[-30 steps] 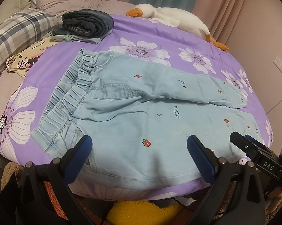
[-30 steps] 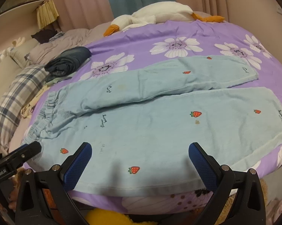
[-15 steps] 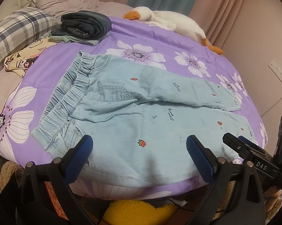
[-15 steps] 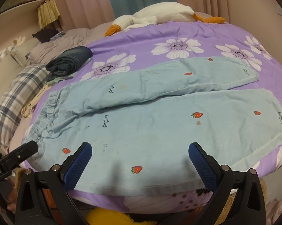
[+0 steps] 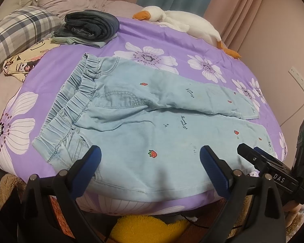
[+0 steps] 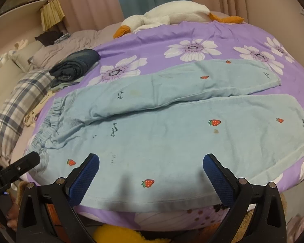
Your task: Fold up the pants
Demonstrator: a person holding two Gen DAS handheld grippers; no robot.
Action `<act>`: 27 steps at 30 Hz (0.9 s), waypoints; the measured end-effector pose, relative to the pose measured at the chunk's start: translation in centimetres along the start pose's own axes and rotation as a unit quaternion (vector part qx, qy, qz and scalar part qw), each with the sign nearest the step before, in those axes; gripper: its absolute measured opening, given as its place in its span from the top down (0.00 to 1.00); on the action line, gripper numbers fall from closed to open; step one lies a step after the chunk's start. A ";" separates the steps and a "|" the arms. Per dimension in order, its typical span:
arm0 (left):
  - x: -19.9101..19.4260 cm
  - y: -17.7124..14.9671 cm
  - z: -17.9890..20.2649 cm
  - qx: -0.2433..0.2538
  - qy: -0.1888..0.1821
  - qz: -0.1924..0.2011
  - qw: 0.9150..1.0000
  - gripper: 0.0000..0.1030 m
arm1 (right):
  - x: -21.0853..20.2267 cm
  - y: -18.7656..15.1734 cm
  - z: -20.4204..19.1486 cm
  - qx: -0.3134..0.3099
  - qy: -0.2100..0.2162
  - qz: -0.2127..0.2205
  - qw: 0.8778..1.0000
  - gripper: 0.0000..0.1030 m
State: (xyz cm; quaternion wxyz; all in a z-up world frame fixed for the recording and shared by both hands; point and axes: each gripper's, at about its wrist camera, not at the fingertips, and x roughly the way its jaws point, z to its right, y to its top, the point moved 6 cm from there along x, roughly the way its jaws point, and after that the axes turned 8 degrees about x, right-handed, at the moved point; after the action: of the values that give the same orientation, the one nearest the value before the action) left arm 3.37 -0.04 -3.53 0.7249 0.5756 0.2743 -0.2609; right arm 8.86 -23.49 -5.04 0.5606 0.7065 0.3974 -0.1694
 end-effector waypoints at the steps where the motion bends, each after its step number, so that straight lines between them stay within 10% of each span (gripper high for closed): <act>1: 0.0 0.0 0.0 0.000 0.000 0.001 1.000 0.06 | 0.0 0.0 0.0 0.000 0.001 0.002 1.000 0.00; 27: 0.6 -0.1 -0.6 -0.008 -0.001 -0.020 1.000 0.07 | 1.0 -0.2 0.9 0.009 -0.010 -0.020 1.000 0.01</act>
State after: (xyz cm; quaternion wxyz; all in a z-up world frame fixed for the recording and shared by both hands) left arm 3.70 0.47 -4.10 0.7240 0.5642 0.2874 -0.2736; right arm 9.51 -23.91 -6.19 0.5547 0.7015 0.4047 -0.1909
